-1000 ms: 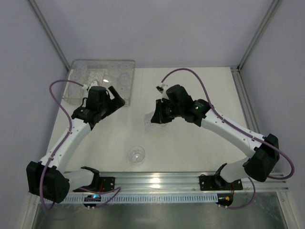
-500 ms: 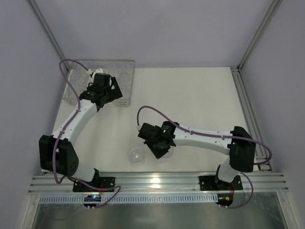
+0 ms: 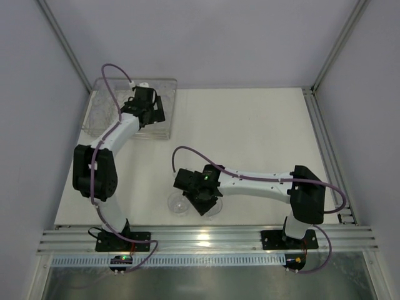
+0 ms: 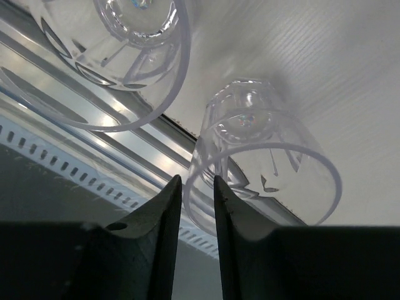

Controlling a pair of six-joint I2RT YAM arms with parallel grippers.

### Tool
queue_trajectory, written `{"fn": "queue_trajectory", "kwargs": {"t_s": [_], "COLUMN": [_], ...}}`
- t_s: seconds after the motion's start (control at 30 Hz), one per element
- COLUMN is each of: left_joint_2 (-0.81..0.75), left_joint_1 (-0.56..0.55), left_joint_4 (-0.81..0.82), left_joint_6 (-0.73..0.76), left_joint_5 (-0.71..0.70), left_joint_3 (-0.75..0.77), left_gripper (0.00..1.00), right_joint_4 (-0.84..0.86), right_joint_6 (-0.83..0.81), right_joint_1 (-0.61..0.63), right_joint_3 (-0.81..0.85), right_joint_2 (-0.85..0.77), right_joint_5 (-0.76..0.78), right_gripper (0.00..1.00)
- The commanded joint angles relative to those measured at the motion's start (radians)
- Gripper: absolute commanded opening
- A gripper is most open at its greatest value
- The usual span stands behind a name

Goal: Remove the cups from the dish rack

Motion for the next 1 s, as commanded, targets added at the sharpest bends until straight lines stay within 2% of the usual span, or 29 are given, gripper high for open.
{"fn": "queue_trajectory", "kwargs": {"t_s": [0.0,0.07,0.13,0.3,0.4,0.63,0.83,0.97], "left_joint_2": [0.046,0.064,0.084,0.114,0.135,0.256,0.261,0.238], "left_joint_1": [0.007,0.007,0.005,-0.024,-0.050,-0.077,-0.082,-0.082], "left_joint_4": [0.053,0.063,0.063,0.057,0.048,-0.094,-0.110,-0.082], "left_joint_6": [0.042,0.045,0.045,0.087,0.124,0.126,0.107,0.091], "left_joint_5": [-0.004,0.017,0.042,0.085,0.083,0.031,-0.050,-0.015], "left_joint_3": [0.082,0.108,0.128,0.174,0.198,0.307,0.287,0.258], "left_gripper": [1.00,1.00,1.00,1.00,1.00,1.00,1.00,0.98], "right_joint_4": [0.002,0.000,0.002,0.020,0.041,0.011,0.034,0.023], "right_joint_6": [0.000,-0.001,-0.006,-0.006,-0.007,0.009,0.025,0.022], "right_joint_1": [0.009,0.009,0.009,0.009,0.009,0.003,-0.032,-0.051], "right_joint_3": [0.060,0.065,0.065,0.068,0.073,0.097,0.064,0.054], "right_joint_2": [-0.028,-0.035,-0.040,-0.087,-0.129,-0.169,-0.221,-0.241], "right_joint_5": [-0.013,-0.013,-0.015,-0.054,-0.065,-0.033,-0.002,0.007], "right_gripper": [0.32,0.35,0.45,0.61,0.67,0.68,0.68,0.67]}}
